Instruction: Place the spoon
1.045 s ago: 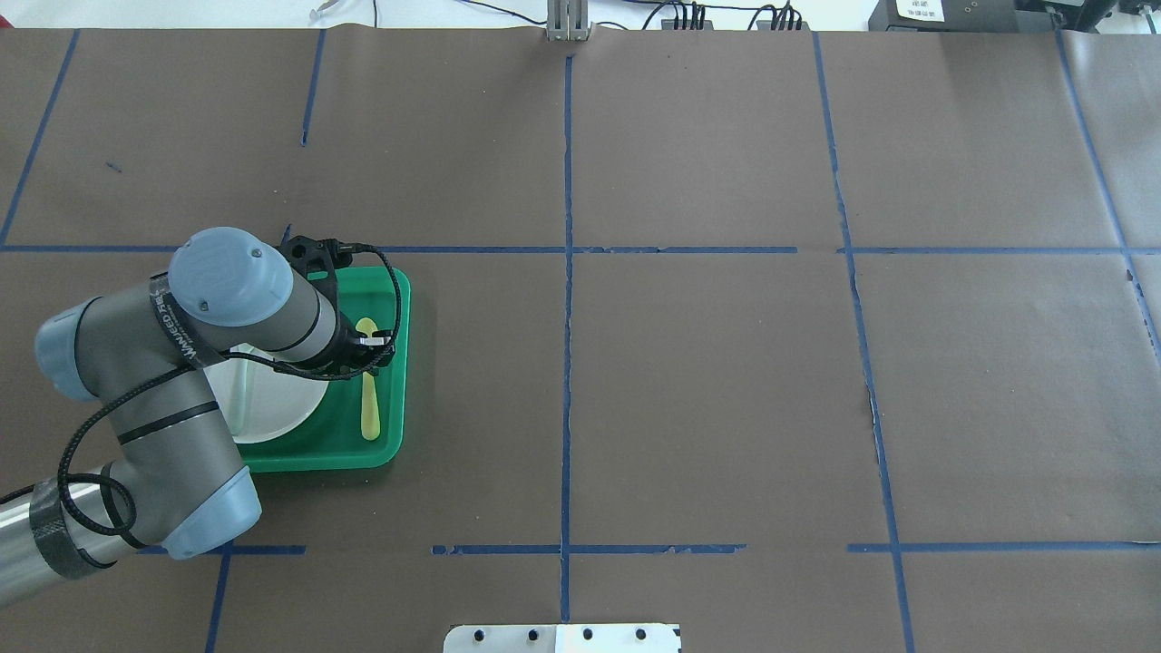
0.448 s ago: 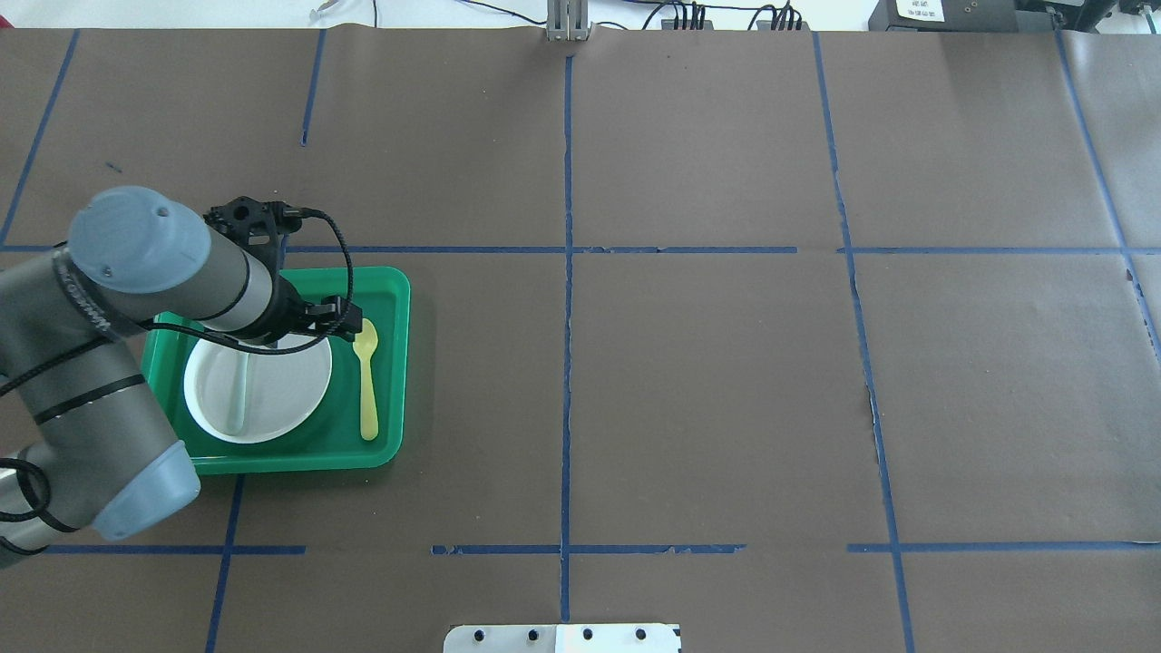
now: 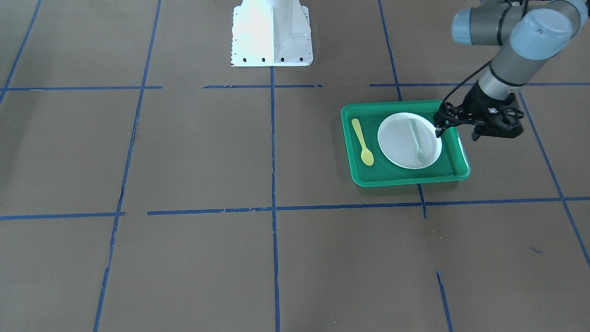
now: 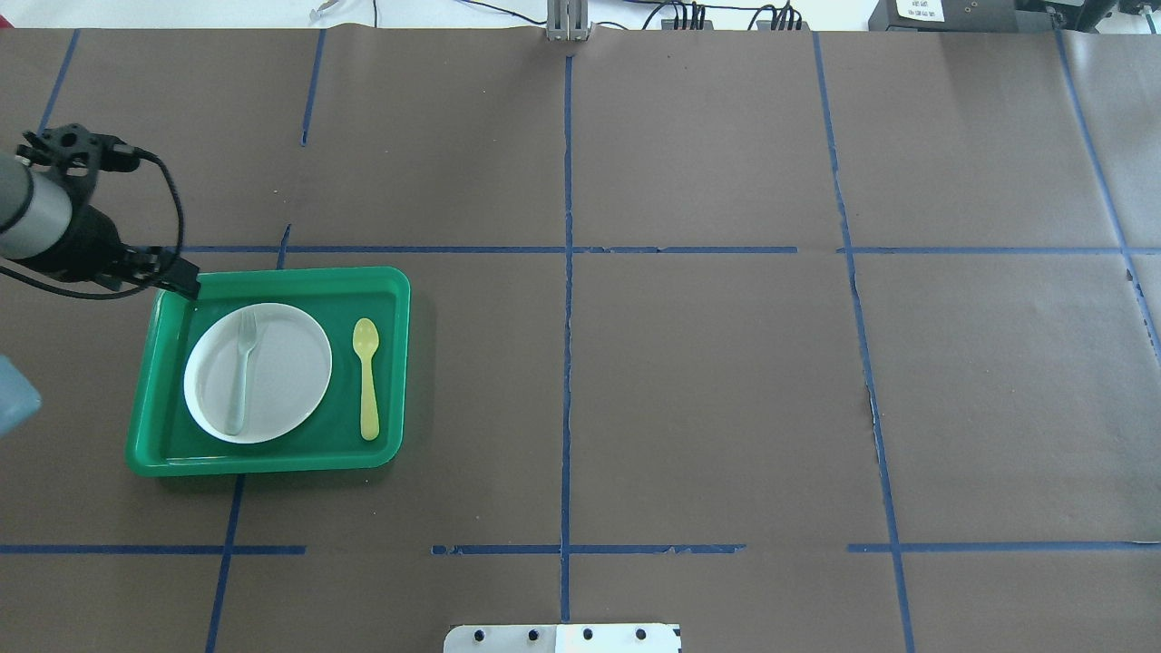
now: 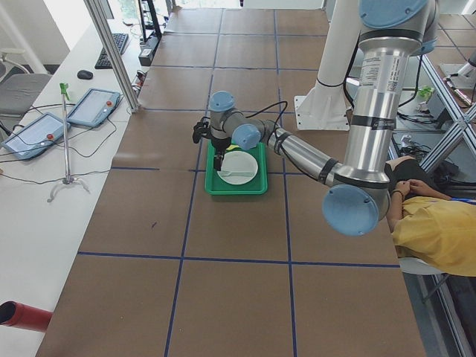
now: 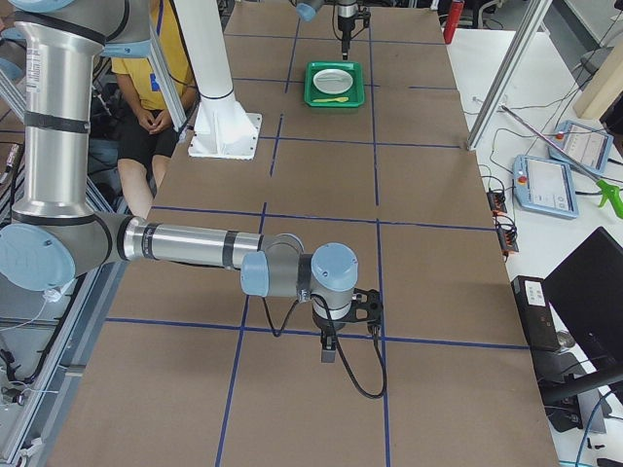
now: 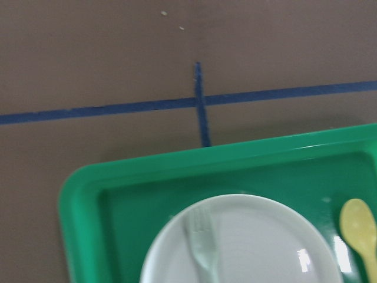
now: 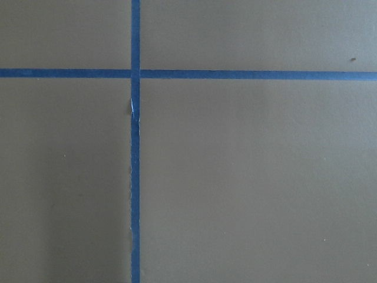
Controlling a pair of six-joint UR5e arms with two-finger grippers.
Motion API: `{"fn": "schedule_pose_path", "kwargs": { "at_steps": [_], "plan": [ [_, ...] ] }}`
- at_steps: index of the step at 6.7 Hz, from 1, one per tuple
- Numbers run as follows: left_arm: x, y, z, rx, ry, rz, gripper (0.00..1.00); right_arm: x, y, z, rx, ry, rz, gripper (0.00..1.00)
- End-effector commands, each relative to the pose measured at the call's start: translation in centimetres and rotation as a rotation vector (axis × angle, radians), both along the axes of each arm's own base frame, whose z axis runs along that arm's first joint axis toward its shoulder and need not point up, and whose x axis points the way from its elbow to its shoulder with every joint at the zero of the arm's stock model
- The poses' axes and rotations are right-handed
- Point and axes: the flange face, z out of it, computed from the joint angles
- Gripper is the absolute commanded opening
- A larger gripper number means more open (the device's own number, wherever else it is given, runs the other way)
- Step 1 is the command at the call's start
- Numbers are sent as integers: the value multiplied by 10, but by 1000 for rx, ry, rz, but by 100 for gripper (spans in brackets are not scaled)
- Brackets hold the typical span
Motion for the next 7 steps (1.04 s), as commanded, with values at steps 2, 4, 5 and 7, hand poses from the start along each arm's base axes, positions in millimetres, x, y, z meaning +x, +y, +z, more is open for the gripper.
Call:
{"fn": "schedule_pose_path", "kwargs": {
  "at_steps": [2,4,5,7],
  "plan": [
    [-185,13,128,94,-68,118,100,0,0,0,-1,0,0,100],
    [-307,29,189,58,-114,98,100,0,0,0,-1,0,0,100],
    [-320,40,197,34,-110,69,100,0,0,0,-1,0,0,100],
    [-319,43,209,7,-96,69,100,0,0,0,-1,0,0,100]
  ]
}}
